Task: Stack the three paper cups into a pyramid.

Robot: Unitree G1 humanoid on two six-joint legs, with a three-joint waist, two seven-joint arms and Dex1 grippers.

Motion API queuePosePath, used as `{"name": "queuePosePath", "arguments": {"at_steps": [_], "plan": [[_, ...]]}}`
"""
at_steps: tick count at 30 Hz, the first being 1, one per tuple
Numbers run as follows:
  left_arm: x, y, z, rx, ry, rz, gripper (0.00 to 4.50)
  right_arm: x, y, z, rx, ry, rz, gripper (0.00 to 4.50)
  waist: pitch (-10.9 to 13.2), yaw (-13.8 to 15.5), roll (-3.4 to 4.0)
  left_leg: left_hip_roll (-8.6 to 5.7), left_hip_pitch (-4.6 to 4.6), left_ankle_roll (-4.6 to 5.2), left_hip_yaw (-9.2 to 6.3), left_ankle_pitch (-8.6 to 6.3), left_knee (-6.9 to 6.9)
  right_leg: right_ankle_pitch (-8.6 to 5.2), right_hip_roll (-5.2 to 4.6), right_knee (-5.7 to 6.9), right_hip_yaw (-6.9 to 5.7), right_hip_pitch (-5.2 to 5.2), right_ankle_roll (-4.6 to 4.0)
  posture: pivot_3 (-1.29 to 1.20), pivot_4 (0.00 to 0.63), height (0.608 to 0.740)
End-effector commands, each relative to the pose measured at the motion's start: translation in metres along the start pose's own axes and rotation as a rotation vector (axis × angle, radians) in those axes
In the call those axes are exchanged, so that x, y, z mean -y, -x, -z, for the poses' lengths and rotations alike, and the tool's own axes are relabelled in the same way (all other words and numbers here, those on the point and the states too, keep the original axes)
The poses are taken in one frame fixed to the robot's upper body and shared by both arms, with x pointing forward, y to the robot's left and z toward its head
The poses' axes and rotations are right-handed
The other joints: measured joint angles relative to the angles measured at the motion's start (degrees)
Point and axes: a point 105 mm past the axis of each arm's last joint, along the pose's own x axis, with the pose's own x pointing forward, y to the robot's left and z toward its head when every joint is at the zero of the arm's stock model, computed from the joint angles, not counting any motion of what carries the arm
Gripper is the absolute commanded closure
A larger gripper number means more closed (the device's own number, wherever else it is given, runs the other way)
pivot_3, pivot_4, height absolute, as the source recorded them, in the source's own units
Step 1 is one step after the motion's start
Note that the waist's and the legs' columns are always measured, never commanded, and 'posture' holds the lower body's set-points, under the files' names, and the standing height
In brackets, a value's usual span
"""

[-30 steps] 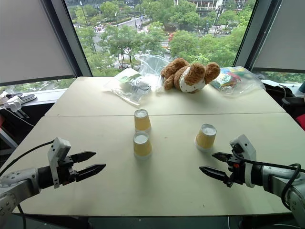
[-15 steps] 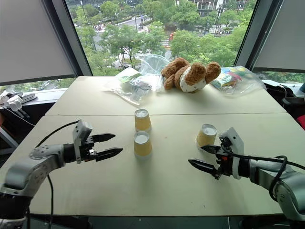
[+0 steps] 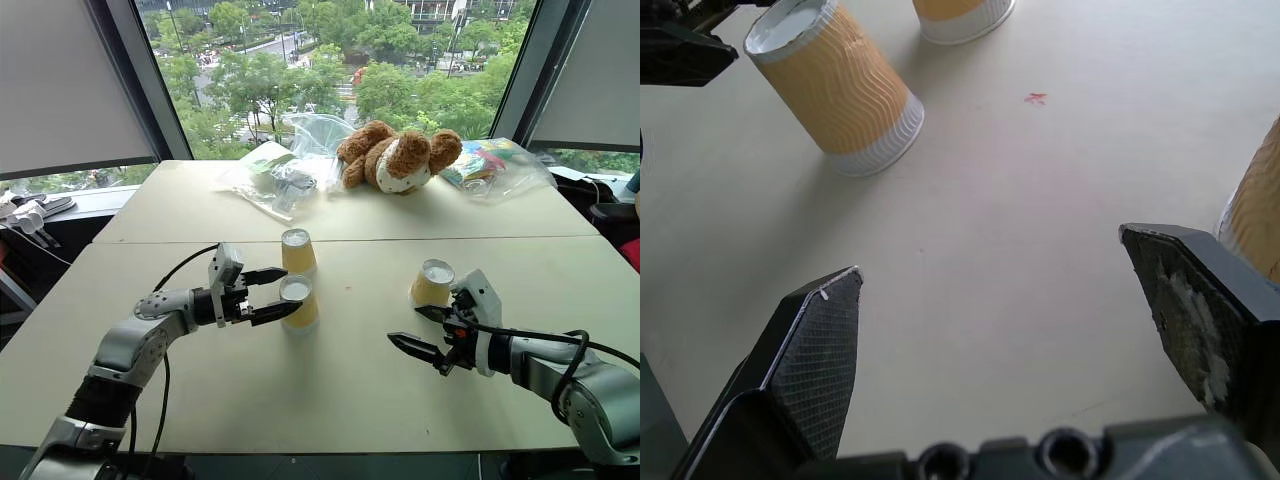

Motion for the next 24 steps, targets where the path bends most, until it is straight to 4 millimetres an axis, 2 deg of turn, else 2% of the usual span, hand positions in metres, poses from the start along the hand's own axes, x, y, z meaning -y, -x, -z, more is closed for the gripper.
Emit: {"name": "queuePosePath", "arguments": {"at_steps": [1,2,4,5,11,15,19,24], "plan": [[-0.002,-0.004,-0.005,0.013,-0.063,0.006,0.58,-0.005,0.000,-0.009,0.033,0.033,-0.003,0.00,0.00,0.01,-0.01,0.00,0.00,0.00,0.00,0.00,0.00,0.00,0.00,0.00,0.00,0.00,0.00,0.00,0.150,0.740],[-0.003,-0.006,-0.004,0.016,-0.067,0.002,0.93,-0.004,0.001,-0.009,0.035,0.034,0.002,0.00,0.00,0.01,-0.01,0.00,0.00,0.00,0.00,0.00,0.01,0.00,0.00,0.00,0.00,0.00,0.00,0.00,0.150,0.740],[-0.004,-0.009,-0.004,0.036,-0.059,-0.003,1.92,-0.004,0.001,-0.010,0.038,0.034,0.008,0.00,0.00,0.07,-0.01,0.00,0.00,0.00,0.00,0.00,0.02,0.00,0.00,0.01,0.00,0.00,0.00,0.00,0.150,0.740],[-0.004,-0.011,-0.006,0.050,-0.050,-0.003,2.13,-0.004,0.001,-0.010,0.039,0.033,0.010,0.00,0.00,0.11,-0.01,0.00,0.00,0.00,0.00,0.00,0.03,0.00,0.00,0.01,0.00,0.01,0.00,0.00,0.150,0.740],[0.003,-0.020,-0.015,0.109,-0.053,0.003,2.14,-0.004,0.002,-0.008,0.041,0.024,0.017,0.00,0.01,0.07,-0.01,-0.01,0.00,0.00,0.00,0.00,0.03,0.00,0.00,0.02,0.00,0.00,0.01,0.00,0.150,0.740],[0.023,-0.042,-0.022,0.151,-0.066,0.054,2.14,-0.001,0.006,-0.008,0.042,0.021,0.036,0.00,0.01,0.21,-0.02,-0.02,-0.03,0.00,0.00,0.00,0.06,0.01,-0.01,0.02,0.00,0.01,0.01,0.00,0.150,0.740],[0.027,-0.071,-0.017,0.146,-0.088,0.059,2.14,0.000,0.009,-0.010,0.049,0.020,0.055,0.00,0.02,0.29,-0.04,-0.04,-0.02,0.00,-0.01,0.00,0.08,0.02,-0.01,0.02,-0.01,0.05,0.03,0.00,0.150,0.740],[0.029,-0.092,-0.012,0.129,-0.116,0.087,2.14,0.000,0.016,-0.010,0.047,0.017,0.073,0.00,0.02,0.01,-0.05,-0.01,-0.01,0.00,0.04,0.00,0.03,0.02,0.01,0.03,-0.01,0.00,0.04,0.00,0.150,0.740]]}}
